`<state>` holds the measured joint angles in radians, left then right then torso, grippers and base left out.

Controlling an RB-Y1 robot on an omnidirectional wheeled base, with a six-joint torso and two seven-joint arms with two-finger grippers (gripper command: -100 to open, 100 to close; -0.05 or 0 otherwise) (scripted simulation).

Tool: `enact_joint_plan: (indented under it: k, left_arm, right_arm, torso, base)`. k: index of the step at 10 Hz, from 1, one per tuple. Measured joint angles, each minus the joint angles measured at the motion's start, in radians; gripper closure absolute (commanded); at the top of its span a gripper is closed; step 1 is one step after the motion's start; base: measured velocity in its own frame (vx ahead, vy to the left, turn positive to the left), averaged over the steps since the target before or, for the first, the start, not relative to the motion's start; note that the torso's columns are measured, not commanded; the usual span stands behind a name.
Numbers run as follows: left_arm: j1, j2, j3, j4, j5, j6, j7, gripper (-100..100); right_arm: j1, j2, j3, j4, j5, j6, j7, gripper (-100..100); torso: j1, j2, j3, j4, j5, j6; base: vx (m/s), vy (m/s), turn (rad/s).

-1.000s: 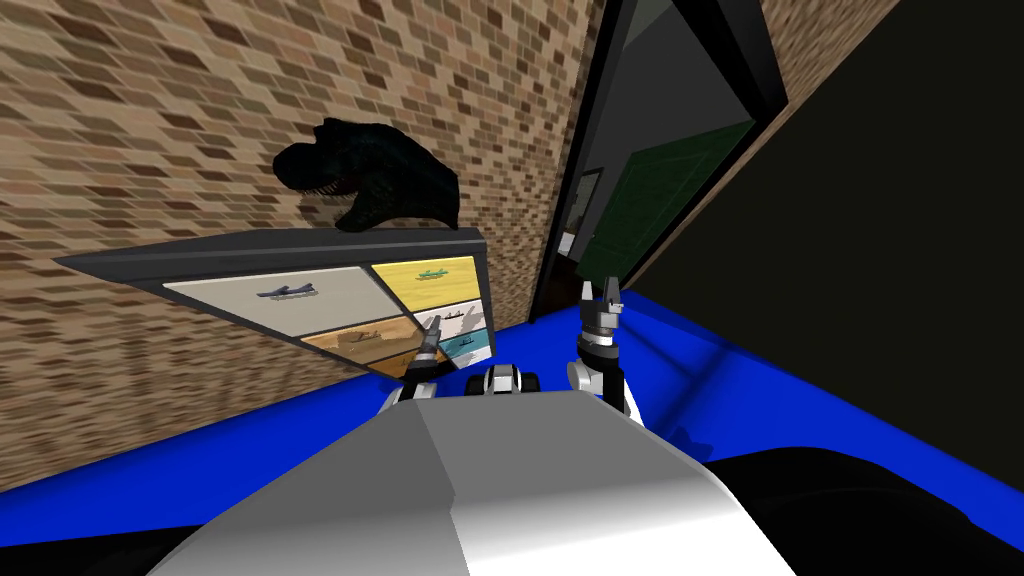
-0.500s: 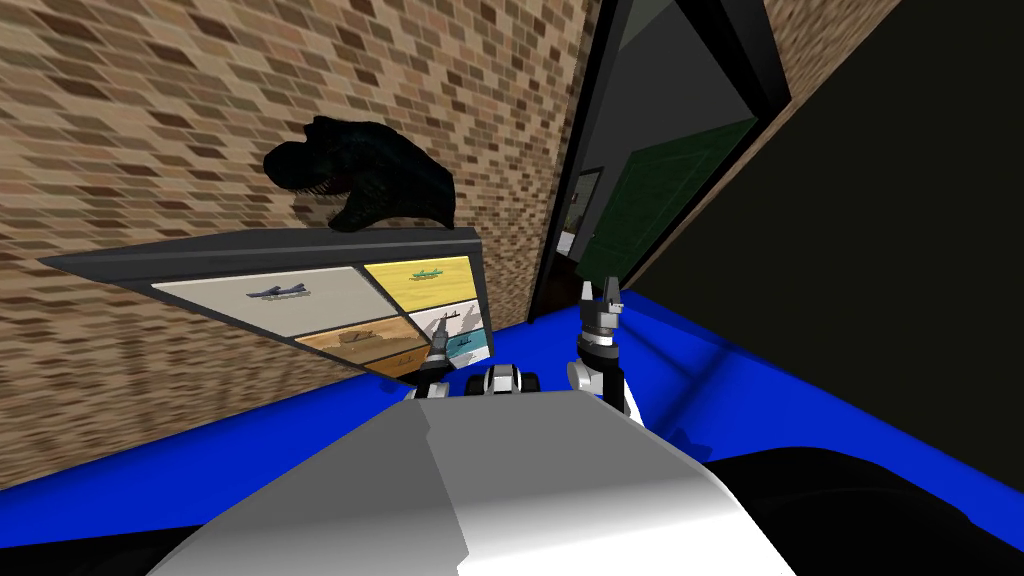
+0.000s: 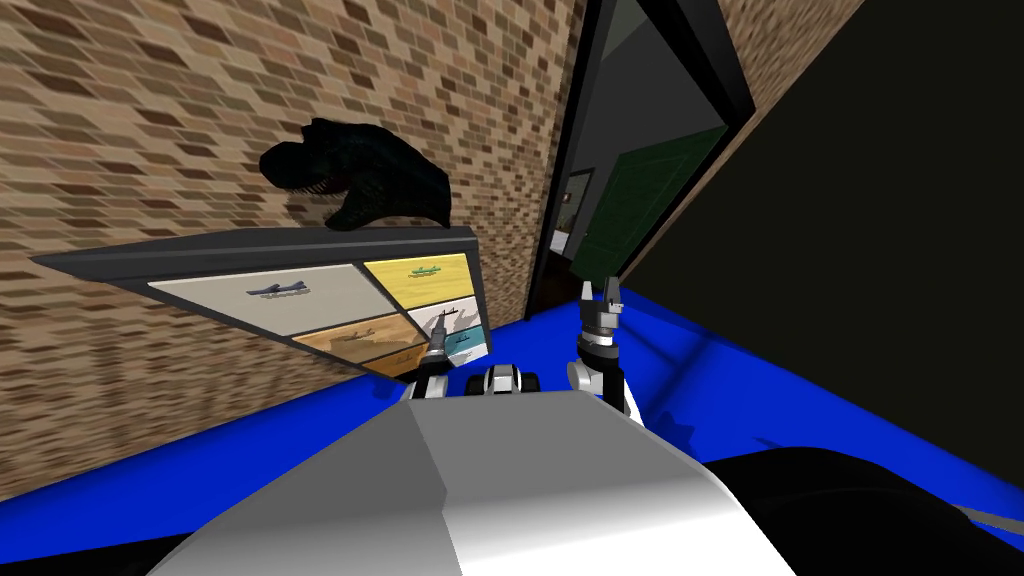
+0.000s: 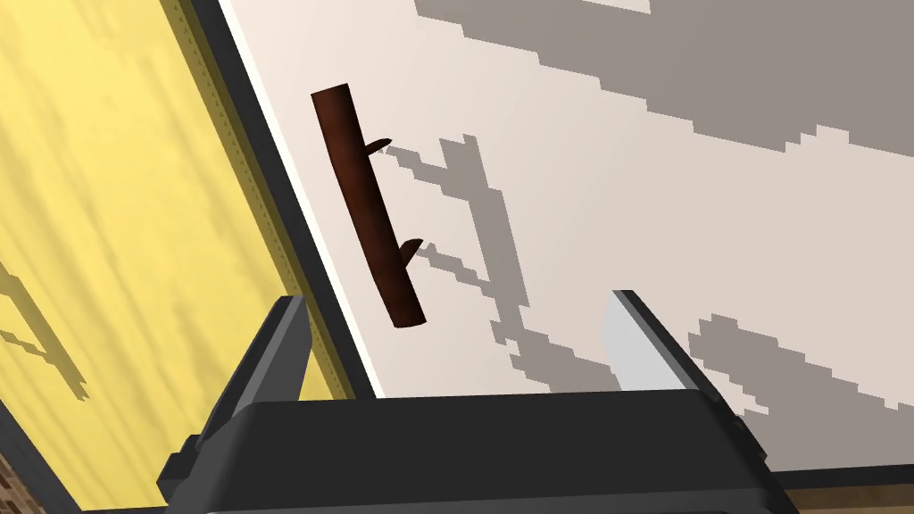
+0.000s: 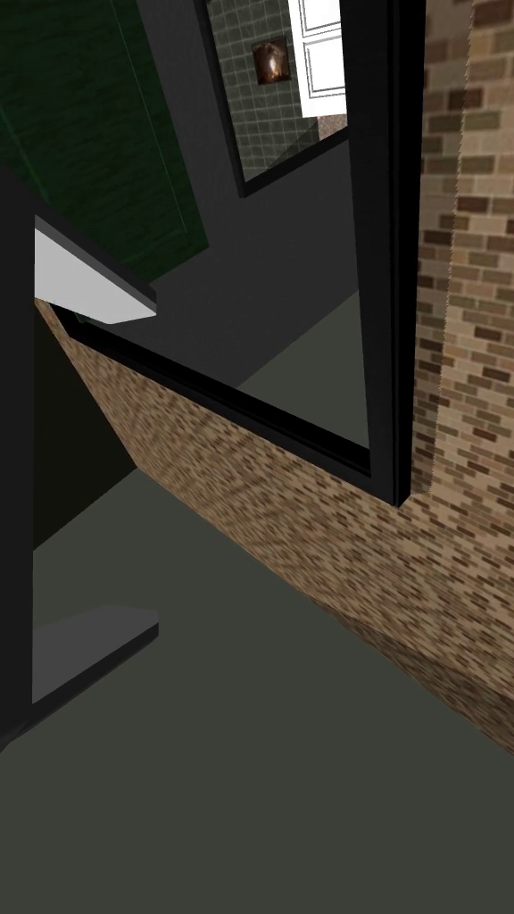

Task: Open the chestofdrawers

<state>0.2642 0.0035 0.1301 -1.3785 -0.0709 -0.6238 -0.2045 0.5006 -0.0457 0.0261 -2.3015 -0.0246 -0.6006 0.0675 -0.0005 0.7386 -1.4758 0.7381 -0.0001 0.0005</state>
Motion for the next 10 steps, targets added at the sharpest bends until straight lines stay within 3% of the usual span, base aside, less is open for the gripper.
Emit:
enact_joint_plan:
  k: [8, 10]
  left_arm:
    - [-0.213, 0.066, 0.069, 0.242, 0.073, -0.027, -0.051, -100]
    - [-0.26, 0.091, 0.092, 0.278, 0.1, -0.035, -0.064, -100]
  right_arm:
    - [0.0, 0.0, 0.0, 0.0, 0.0, 0.0, 0.0, 0]
    - [0.0, 0.0, 0.0, 0.0, 0.0, 0.0, 0.0, 0]
  torso:
    - [0.002, -0.001, 0.0, 0.0, 0.0, -0.001]
    - [0.0, 0.0, 0.0, 0.0, 0.0, -0.001]
  base:
    - [-0.071, -0.005, -0.081]
    - [-0.071, -0.005, -0.05]
